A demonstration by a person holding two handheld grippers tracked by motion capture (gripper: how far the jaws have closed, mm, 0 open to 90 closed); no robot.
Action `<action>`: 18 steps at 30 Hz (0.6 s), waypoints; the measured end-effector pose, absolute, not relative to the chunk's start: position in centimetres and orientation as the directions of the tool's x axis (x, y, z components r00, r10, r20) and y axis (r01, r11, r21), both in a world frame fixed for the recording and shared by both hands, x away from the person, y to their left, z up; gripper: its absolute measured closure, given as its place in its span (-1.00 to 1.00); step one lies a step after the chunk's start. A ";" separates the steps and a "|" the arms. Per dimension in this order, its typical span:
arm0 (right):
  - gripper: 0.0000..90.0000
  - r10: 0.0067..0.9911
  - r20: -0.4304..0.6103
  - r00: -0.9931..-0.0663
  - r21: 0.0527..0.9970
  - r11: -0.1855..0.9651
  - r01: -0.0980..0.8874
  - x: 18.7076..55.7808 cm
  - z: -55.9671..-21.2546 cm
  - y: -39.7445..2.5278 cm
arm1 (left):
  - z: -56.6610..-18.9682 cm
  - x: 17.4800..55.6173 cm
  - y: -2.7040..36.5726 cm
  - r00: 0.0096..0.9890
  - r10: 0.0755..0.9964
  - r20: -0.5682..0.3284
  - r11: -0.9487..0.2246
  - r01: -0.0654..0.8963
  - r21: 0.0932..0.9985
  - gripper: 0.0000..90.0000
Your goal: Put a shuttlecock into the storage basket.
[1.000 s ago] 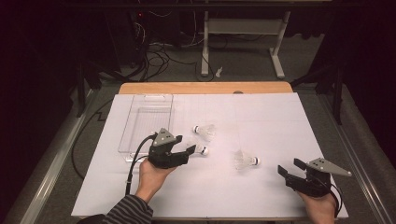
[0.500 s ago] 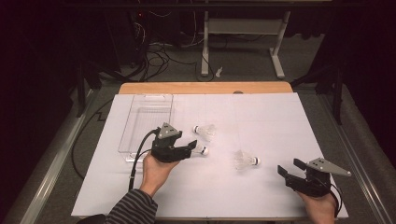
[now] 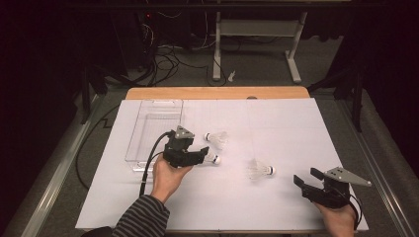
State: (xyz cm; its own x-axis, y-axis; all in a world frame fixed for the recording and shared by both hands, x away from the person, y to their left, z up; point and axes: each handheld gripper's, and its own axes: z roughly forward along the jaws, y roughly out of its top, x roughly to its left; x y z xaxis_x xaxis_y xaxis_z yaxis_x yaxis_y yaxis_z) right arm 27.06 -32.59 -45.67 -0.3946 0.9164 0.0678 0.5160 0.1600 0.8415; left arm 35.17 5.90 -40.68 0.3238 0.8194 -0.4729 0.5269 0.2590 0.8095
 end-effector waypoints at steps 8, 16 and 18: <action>-0.33 0.916 0.068 -0.396 0.841 0.161 0.517 27.1 -45.7 -32.6 | -40.0 35.9 5.7 0.299 0.834 -0.464 0.236 0.568 0.788 -0.10; -0.33 0.916 0.067 -0.397 0.840 0.162 0.517 27.1 -45.7 -32.6 | -39.8 36.8 5.4 0.259 0.866 -0.429 0.188 0.627 0.756 -0.06; -0.33 0.915 0.066 -0.398 0.841 0.164 0.516 27.1 -45.7 -32.6 | -39.8 37.0 5.3 0.254 0.869 -0.425 0.179 0.639 0.748 -0.04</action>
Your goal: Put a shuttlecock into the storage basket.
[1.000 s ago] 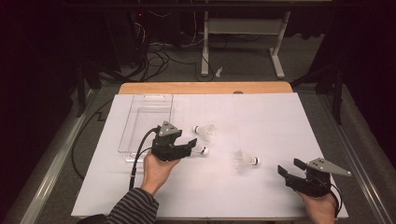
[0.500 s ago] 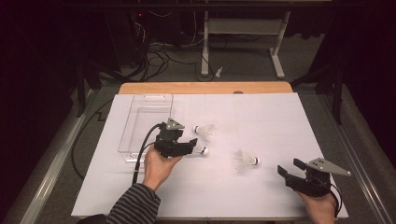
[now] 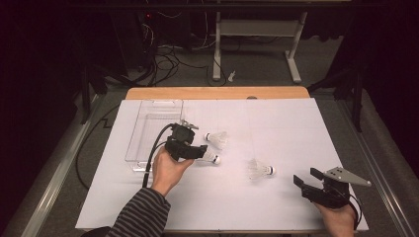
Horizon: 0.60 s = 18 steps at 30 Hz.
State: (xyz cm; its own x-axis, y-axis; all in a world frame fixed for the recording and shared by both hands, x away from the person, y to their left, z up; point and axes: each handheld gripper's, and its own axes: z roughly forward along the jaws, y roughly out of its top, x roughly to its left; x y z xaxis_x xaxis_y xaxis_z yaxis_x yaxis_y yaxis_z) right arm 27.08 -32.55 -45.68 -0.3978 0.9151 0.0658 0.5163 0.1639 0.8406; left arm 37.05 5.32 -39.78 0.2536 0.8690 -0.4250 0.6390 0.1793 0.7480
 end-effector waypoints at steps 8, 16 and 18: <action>-0.33 0.915 0.064 -0.399 0.840 0.166 0.516 27.1 -45.7 -32.6 | -39.9 37.8 5.1 0.234 0.877 -0.420 0.158 0.684 0.712 -0.03; -0.33 0.916 0.066 -0.395 0.837 0.165 0.522 27.1 -45.7 -32.5 | -40.2 38.4 4.8 0.216 0.885 -0.413 0.141 0.721 0.678 -0.01; -0.33 0.916 0.065 -0.396 0.837 0.165 0.521 27.1 -45.7 -32.5 | -40.4 38.6 4.8 0.208 0.885 -0.418 0.143 0.731 0.667 0.00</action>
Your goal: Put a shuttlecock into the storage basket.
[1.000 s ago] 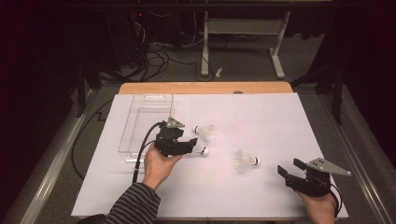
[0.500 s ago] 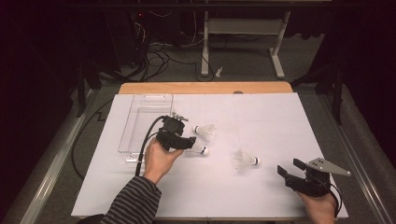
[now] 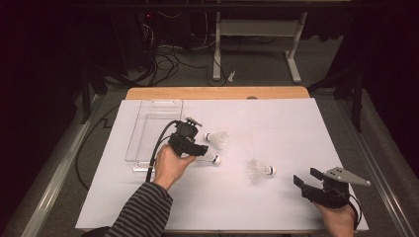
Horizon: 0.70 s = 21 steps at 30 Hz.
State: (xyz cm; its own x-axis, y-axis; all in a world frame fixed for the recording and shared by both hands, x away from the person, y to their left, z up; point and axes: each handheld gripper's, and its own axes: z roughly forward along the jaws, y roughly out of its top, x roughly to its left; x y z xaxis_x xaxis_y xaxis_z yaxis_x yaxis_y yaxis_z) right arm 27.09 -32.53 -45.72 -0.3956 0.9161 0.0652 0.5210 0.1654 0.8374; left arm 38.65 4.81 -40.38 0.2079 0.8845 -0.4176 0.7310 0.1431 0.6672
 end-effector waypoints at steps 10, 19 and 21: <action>-0.32 0.916 0.065 -0.397 0.837 0.166 0.521 27.1 -45.7 -32.5 | -41.0 39.4 4.7 0.179 0.880 -0.441 0.158 0.765 0.625 0.04; -0.32 0.915 0.065 -0.397 0.837 0.167 0.522 27.1 -45.7 -32.5 | -41.5 39.9 4.7 0.162 0.874 -0.458 0.160 0.794 0.586 0.11; -0.32 0.916 0.066 -0.397 0.837 0.166 0.522 27.1 -45.7 -32.5 | -41.6 39.9 4.6 0.158 0.873 -0.460 0.160 0.800 0.579 0.12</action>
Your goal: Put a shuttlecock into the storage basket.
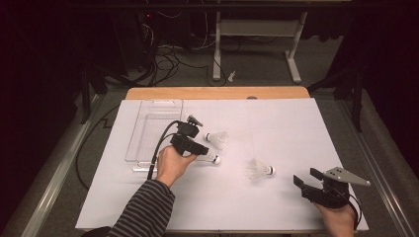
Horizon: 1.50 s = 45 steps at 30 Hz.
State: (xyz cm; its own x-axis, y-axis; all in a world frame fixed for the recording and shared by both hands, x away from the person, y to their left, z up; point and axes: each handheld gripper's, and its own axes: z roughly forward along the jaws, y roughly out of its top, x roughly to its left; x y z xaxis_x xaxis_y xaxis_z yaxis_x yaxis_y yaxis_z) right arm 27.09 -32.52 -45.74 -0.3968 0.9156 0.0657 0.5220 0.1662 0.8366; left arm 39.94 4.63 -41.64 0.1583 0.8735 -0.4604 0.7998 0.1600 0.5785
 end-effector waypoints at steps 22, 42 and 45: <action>-0.32 0.915 0.064 -0.397 0.835 0.169 0.524 27.1 -45.8 -32.5 | -42.1 39.9 4.3 0.170 0.860 -0.480 0.135 0.833 0.536 0.54; -0.32 0.916 0.064 -0.395 0.834 0.168 0.526 27.1 -45.8 -32.5 | -41.9 39.5 4.6 0.214 0.855 -0.473 0.086 0.841 0.535 0.91; -0.32 0.916 0.063 -0.395 0.835 0.169 0.524 27.1 -45.8 -32.5 | -41.9 39.4 4.5 0.218 0.852 -0.476 0.084 0.840 0.535 0.94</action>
State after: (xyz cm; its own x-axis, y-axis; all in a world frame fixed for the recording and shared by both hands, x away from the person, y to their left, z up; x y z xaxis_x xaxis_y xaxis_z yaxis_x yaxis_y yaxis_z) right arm 27.12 -32.53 -45.77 -0.3953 0.9164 0.0630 0.5242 0.1687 0.8347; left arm 39.38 4.49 -41.87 0.2182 0.8520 -0.4760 0.8404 0.0839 0.5354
